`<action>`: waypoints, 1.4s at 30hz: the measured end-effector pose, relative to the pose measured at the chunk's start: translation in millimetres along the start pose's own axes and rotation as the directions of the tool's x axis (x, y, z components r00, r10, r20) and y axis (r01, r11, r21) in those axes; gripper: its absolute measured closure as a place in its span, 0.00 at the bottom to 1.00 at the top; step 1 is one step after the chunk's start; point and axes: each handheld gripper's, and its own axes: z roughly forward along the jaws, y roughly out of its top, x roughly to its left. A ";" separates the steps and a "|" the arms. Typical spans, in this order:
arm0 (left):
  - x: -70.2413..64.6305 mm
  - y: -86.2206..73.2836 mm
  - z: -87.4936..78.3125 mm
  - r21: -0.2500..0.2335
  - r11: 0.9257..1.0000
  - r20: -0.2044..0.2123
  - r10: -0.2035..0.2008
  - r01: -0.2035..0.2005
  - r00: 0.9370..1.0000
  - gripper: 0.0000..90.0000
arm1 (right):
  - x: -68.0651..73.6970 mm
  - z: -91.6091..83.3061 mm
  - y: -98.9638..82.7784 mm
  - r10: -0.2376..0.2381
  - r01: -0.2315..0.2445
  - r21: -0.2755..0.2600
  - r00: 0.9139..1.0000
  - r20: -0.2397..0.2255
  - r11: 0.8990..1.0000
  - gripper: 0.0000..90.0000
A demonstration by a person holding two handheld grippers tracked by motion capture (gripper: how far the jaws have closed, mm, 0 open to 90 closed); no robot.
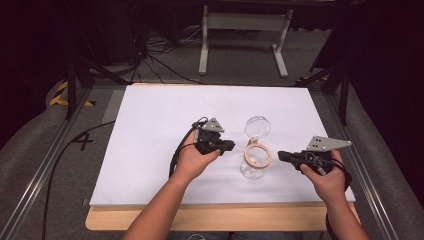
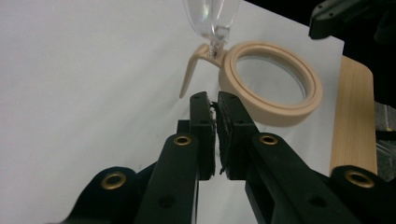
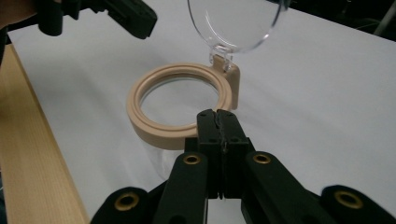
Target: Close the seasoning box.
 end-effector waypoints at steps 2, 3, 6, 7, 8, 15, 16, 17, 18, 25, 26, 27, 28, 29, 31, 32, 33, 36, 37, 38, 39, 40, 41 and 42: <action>2.7 6.5 -1.1 0.000 1.000 -0.001 0.003 -0.003 1.000 0.96 | 3.0 0.1 3.0 -0.007 0.007 -0.007 1.000 -0.016 1.000 1.00; 2.7 6.5 -1.1 0.000 1.000 -0.001 0.003 -0.003 1.000 0.96 | 4.9 0.0 4.8 -0.016 0.016 -0.007 1.000 -0.026 1.000 1.00; 8.6 17.5 -1.2 -0.017 1.000 0.002 0.006 -0.006 1.000 0.98 | 8.8 0.2 7.9 -0.031 0.031 -0.007 0.999 -0.042 0.999 1.00; 11.2 22.0 -1.4 -0.011 1.000 0.000 0.009 -0.009 1.000 0.98 | 10.1 -0.1 9.1 -0.033 0.033 -0.007 0.998 -0.048 0.999 1.00; 11.2 22.0 -1.4 -0.011 1.000 0.000 0.009 -0.009 1.000 0.99 | 10.1 -0.1 9.1 -0.033 0.033 -0.007 0.998 -0.048 0.999 1.00; 23.0 38.0 4.9 -0.054 0.998 0.033 -0.009 0.011 0.999 1.00 | 14.4 -0.9 14.5 -0.033 0.031 -0.022 0.995 -0.097 0.999 1.00; 24.5 40.3 6.5 -0.055 0.998 0.038 -0.011 0.013 0.999 1.00 | 14.7 -0.7 15.3 -0.034 0.031 -0.025 0.994 -0.103 0.999 1.00; 25.2 42.7 8.3 -0.054 0.998 0.039 -0.018 0.020 0.999 1.00 | 15.3 -0.7 16.3 -0.032 0.029 -0.026 0.994 -0.108 0.999 1.00; 26.3 45.3 9.9 -0.053 0.998 0.038 -0.016 0.018 0.999 1.00 | 15.8 -0.2 17.1 -0.033 0.030 -0.029 0.993 -0.114 0.999 1.00; 33.8 62.6 19.8 -0.055 0.998 0.036 -0.012 0.014 0.999 1.00 | 20.3 6.3 21.4 -0.038 0.034 -0.030 0.990 -0.137 0.999 1.00; 32.8 65.3 20.9 -0.050 0.999 0.035 -0.007 0.009 0.999 0.99 | 20.6 7.0 21.7 -0.035 0.031 -0.029 0.990 -0.139 0.999 1.00; 32.8 65.3 20.9 -0.050 0.999 0.035 -0.007 0.009 0.999 0.99 | 20.7 7.7 22.0 -0.037 0.033 -0.030 0.990 -0.138 0.999 1.00; 30.4 67.1 21.3 -0.055 0.998 0.040 -0.004 0.006 0.999 0.99 | 20.9 8.3 22.3 -0.036 0.032 -0.031 0.989 -0.140 0.999 1.00; 29.6 67.5 21.4 -0.055 0.999 0.036 0.003 -0.001 0.999 0.99 | 20.6 8.9 22.5 -0.037 0.033 -0.032 0.990 -0.139 0.999 1.00; 28.6 67.7 21.8 -0.055 0.998 0.041 0.006 -0.003 0.999 0.99 | 20.4 9.3 22.7 -0.037 0.033 -0.032 0.990 -0.138 0.999 1.00; 26.0 67.9 22.1 -0.051 0.999 0.037 0.013 -0.011 0.999 0.99 | 19.9 10.3 23.2 -0.028 0.024 -0.033 0.990 -0.138 0.999 1.00; 25.1 68.0 21.3 -0.042 0.999 0.034 0.022 -0.020 0.999 0.99 | 19.8 10.6 23.3 -0.023 0.018 -0.033 0.990 -0.141 0.999 1.00; 24.1 67.5 20.7 -0.045 0.999 0.039 0.020 -0.018 0.999 0.99 | 19.1 13.2 24.3 -0.007 0.000 -0.045 0.987 -0.160 0.999 1.00; 23.5 67.1 20.7 -0.046 0.999 0.038 0.016 -0.015 0.999 0.99 | 19.2 14.0 24.7 -0.007 0.000 -0.046 0.987 -0.162 0.999 1.00; 22.7 67.0 20.5 -0.042 0.999 0.038 0.018 -0.016 0.999 0.99 | 19.8 15.2 25.1 -0.003 -0.004 -0.046 0.987 -0.161 0.999 1.00; 21.5 66.9 20.1 -0.038 0.999 0.041 0.022 -0.020 0.999 0.99 | 19.9 16.4 25.3 -0.006 -0.001 -0.045 0.987 -0.160 0.999 1.00; 20.0 66.8 20.1 -0.043 0.999 0.041 0.029 -0.027 0.999 0.99 | 20.2 17.4 25.5 -0.004 -0.004 -0.044 0.987 -0.161 0.999 1.00; 20.0 66.8 20.1 -0.043 0.999 0.041 0.029 -0.027 0.999 0.99 | 20.0 18.5 25.6 -0.003 -0.004 -0.043 0.987 -0.160 0.999 1.00; 16.6 66.5 19.0 -0.038 0.998 0.045 0.043 -0.041 0.998 0.99 | 19.5 19.7 25.4 0.000 -0.007 -0.043 0.987 -0.160 0.999 1.00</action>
